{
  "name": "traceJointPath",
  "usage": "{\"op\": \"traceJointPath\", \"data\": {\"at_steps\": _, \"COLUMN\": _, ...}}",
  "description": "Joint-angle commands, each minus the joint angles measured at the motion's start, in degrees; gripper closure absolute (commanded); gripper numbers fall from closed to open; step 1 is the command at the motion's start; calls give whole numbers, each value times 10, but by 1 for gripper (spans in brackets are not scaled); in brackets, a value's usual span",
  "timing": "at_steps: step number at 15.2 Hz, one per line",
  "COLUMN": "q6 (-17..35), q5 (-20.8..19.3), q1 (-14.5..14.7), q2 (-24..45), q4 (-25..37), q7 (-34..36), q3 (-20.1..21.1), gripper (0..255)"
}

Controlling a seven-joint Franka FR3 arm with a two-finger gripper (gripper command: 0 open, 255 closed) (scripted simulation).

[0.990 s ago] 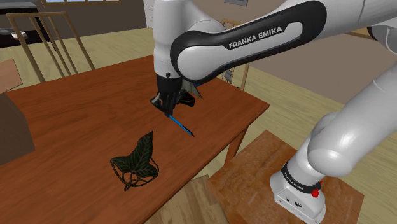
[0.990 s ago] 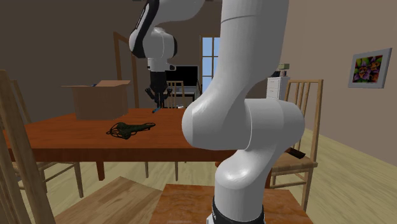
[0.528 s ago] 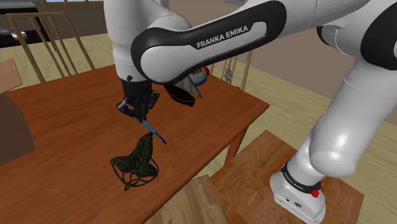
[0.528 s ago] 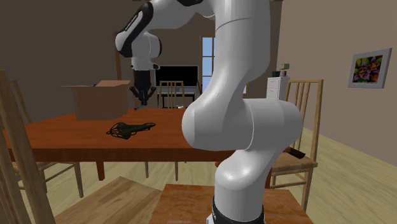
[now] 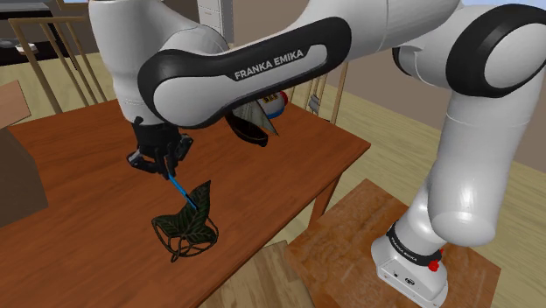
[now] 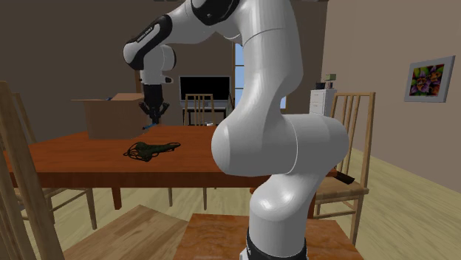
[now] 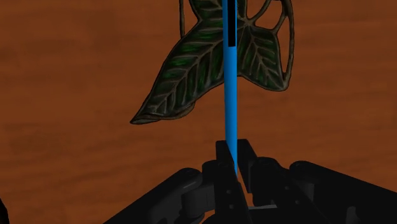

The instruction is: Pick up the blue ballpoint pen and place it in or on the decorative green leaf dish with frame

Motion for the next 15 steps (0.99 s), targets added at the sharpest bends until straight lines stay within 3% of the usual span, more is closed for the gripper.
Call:
{"op": "traceJointPath", "data": {"at_steps": 1, "q6": 11, "q5": -4, "q1": 1, "q2": 6, "q4": -6, "q7": 3, "q3": -1, "gripper": 255}}
{"op": "traceJointPath", "data": {"at_steps": 12, "q6": 90, "q5": -27, "q1": 5, "q2": 33, "q4": -62, "q7": 21, "q3": -12, "gripper": 255}}
{"op": "traceJointPath", "data": {"at_steps": 15, "q6": 90, "q5": -27, "q1": 5, "q2": 33, "q4": -62, "q7": 21, "q3": -12, "gripper": 255}}
